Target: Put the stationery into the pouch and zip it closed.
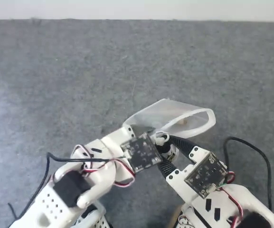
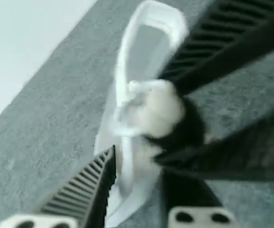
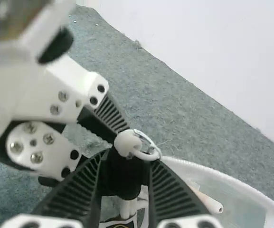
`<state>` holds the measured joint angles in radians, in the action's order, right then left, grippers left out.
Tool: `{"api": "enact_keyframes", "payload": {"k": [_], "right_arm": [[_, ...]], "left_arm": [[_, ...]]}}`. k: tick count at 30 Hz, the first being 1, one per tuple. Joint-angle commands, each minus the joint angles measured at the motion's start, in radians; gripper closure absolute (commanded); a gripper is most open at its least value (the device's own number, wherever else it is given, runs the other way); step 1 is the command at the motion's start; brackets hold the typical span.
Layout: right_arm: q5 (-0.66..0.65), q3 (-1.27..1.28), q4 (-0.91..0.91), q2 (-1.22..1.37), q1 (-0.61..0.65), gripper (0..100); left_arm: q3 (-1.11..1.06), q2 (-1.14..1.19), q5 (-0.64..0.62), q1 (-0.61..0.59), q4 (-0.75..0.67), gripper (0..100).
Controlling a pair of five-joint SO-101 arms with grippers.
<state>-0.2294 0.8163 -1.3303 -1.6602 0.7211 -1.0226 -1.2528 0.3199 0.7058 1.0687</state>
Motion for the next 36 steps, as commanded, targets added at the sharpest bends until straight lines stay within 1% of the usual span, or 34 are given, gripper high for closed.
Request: {"api": "enact_keyframes", "payload": {"k": [1, 4, 8, 10, 16, 20, 23, 31, 36], "right_arm": [[-0.025, -0.034, 0.031, -0.018, -0.007, 99.3], [-0.025, -0.034, 0.039, -0.018, -0.012, 99.3], [-0.023, -0.034, 0.044, -0.019, -0.015, 99.3], [-0.02, -0.034, 0.045, -0.019, -0.044, 99.3], [0.026, 0.012, 0.133, -0.019, -0.171, 99.3], [0.061, 0.049, 0.191, -0.019, -0.226, 99.3], [0.08, 0.049, 0.202, -0.019, -0.26, 99.3], [0.121, 0.075, 0.269, -0.01, -0.381, 99.3], [0.123, 0.087, 0.288, -0.008, -0.403, 99.3]], "left_arm": [[-0.016, -0.017, 0.006, 0.035, -0.057, 99], [-0.016, -0.017, 0.003, 0.035, -0.055, 99], [-0.015, -0.018, -0.072, 0.035, -0.031, 99], [-0.015, -0.018, -0.091, 0.035, -0.015, 99], [-0.024, -0.018, -0.086, 0.035, 0.003, 99], [-0.044, -0.018, -0.08, 0.035, -0.003, 99], [-0.044, -0.018, -0.054, 0.035, 0.0, 99], [-0.059, -0.023, -0.049, 0.035, -0.003, 99], [-0.096, -0.137, -0.049, 0.035, 0.003, 99]]}}
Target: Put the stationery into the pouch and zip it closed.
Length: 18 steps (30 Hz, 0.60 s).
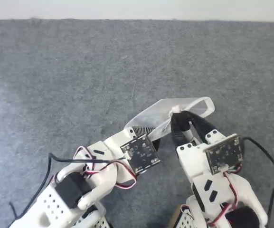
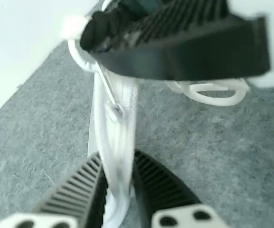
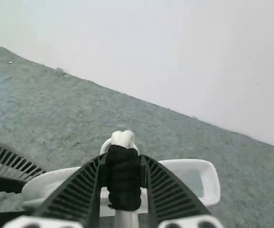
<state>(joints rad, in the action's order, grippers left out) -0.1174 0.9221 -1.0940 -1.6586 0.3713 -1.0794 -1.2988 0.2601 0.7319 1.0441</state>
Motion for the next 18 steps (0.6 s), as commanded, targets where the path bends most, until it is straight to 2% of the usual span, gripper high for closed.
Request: {"api": "enact_keyframes", "payload": {"k": [1, 8, 18], "right_arm": [[0.011, -0.018, 0.051, -0.01, -0.053, 99.3], [0.011, -0.02, 0.073, -0.01, -0.133, 99.3], [0.009, -0.018, 0.079, -0.008, -0.142, 99.3]], "left_arm": [[-0.05, -0.12, 0.011, 0.009, 0.029, 99], [-0.059, -0.207, 0.011, 0.009, 0.084, 99], [-0.062, -0.212, 0.011, 0.009, 0.094, 99]]}}
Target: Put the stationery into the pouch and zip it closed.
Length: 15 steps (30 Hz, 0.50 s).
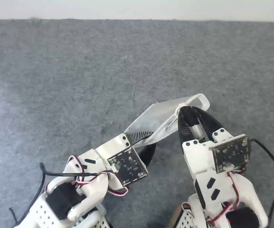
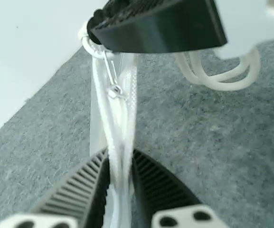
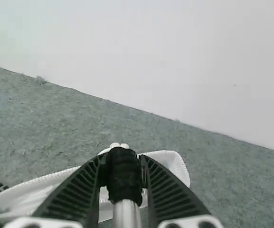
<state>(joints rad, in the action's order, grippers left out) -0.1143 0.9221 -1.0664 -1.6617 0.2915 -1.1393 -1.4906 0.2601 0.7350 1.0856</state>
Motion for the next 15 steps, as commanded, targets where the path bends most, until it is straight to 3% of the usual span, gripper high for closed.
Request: {"api": "enact_keyframes", "payload": {"k": [1, 6, 15], "right_arm": [[0.005, -0.018, 0.053, -0.005, -0.064, 99.3], [0.006, 0.021, 0.116, -0.005, -0.136, 99.3], [0.0, 0.029, 0.122, -0.005, -0.15, 99.3]], "left_arm": [[-0.002, -0.021, 0.011, 0.006, 0.057, 99], [-0.002, -0.021, 0.011, 0.006, 0.058, 99], [-0.002, -0.021, 0.011, 0.005, 0.063, 99]]}}
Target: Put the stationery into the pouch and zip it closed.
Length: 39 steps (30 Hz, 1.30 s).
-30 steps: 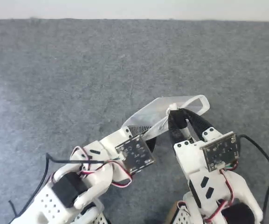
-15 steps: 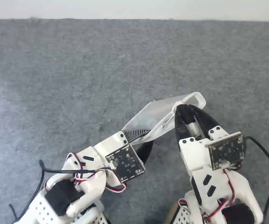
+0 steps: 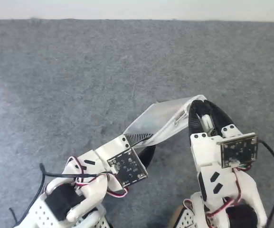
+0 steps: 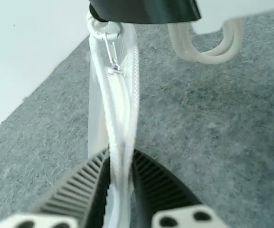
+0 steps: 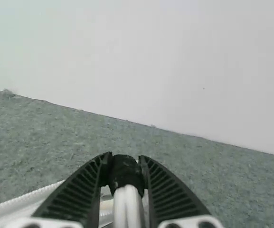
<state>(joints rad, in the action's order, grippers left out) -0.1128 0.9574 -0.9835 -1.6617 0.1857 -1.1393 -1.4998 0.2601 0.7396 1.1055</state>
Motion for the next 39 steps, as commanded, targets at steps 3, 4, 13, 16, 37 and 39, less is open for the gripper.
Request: {"api": "enact_keyframes", "payload": {"k": [3, 4, 13, 16, 37, 39], "right_arm": [[-0.003, -0.006, 0.039, -0.005, -0.059, 99.3], [-0.003, -0.005, 0.039, -0.005, -0.079, 99.3], [-0.003, 0.006, 0.039, -0.005, -0.12, 99.3], [-0.003, 0.006, 0.038, -0.005, -0.122, 99.3], [-0.11, -0.206, -0.355, -0.016, 0.044, 85.4], [-0.144, -0.206, -0.374, -0.016, 0.044, 85.4]], "left_arm": [[-0.001, -0.014, 0.012, 0.0, 0.051, 99], [-0.001, -0.014, 0.012, 0.0, 0.051, 99], [0.002, -0.014, 0.012, 0.0, 0.087, 99], [0.001, -0.014, 0.011, 0.0, 0.089, 99], [0.005, -0.014, 0.003, -0.08, 0.066, 99], [0.005, -0.014, 0.003, -0.08, 0.066, 99]]}}
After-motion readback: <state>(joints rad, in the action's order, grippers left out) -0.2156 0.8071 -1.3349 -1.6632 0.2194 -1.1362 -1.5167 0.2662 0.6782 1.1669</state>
